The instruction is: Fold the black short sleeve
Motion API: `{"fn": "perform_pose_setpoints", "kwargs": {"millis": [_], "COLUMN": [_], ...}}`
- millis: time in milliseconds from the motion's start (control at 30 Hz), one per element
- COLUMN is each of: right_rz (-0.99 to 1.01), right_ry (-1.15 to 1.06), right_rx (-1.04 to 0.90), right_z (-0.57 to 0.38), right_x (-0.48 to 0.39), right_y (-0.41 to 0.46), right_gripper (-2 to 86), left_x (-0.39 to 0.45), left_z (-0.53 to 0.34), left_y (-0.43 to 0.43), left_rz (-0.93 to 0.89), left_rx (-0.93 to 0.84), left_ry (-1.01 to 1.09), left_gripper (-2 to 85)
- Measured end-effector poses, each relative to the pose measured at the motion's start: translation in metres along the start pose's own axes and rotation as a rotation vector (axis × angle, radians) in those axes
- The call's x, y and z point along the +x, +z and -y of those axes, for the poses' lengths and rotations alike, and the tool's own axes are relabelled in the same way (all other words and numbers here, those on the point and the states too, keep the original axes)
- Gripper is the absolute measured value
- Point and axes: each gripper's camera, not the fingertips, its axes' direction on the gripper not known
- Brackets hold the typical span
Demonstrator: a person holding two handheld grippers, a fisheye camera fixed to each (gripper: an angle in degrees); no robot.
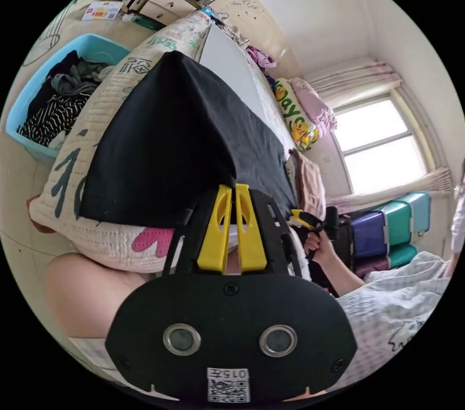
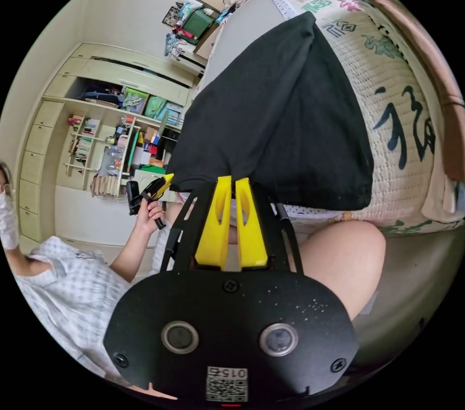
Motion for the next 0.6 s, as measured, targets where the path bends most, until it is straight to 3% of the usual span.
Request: {"fn": "perform_pose_setpoints", "kwargs": {"millis": [100,200,333,400,467,600], "right_rz": [-0.059,-0.081,-0.114,-0.129,-0.156,-0.204], "right_ry": [0.018,0.038,0.063,0.044,0.047,0.055], "right_rx": [-0.014,0.058,0.196,0.210,0.235,0.335], "right_z": [-0.005,-0.030,-0.069,-0.075,-0.077,-0.078], "right_x": [-0.017,-0.037,-0.077,-0.105,-0.148,-0.233], "right_y": [0.033,0.044,0.046,0.050,0.050,0.026], "right_gripper": [0.2,-0.1,-0.4,-0.5,-0.5,-0.4], "left_x": [-0.007,-0.010,-0.030,-0.047,-0.060,-0.037], "left_z": [-0.022,-0.055,-0.114,-0.134,-0.146,-0.146], "left_y": [0.006,-0.013,-0.046,-0.061,-0.072,-0.075], "left_rz": [0.059,0.034,0.132,-0.019,-0.291,-0.128], "left_rx": [0.026,0.094,0.193,0.286,0.390,0.338], "left_ry": [0.014,-0.019,-0.068,-0.135,-0.144,-0.106], "left_gripper": [-0.4,-0.3,-0.6,-0.8,-0.9,-0.9]}}
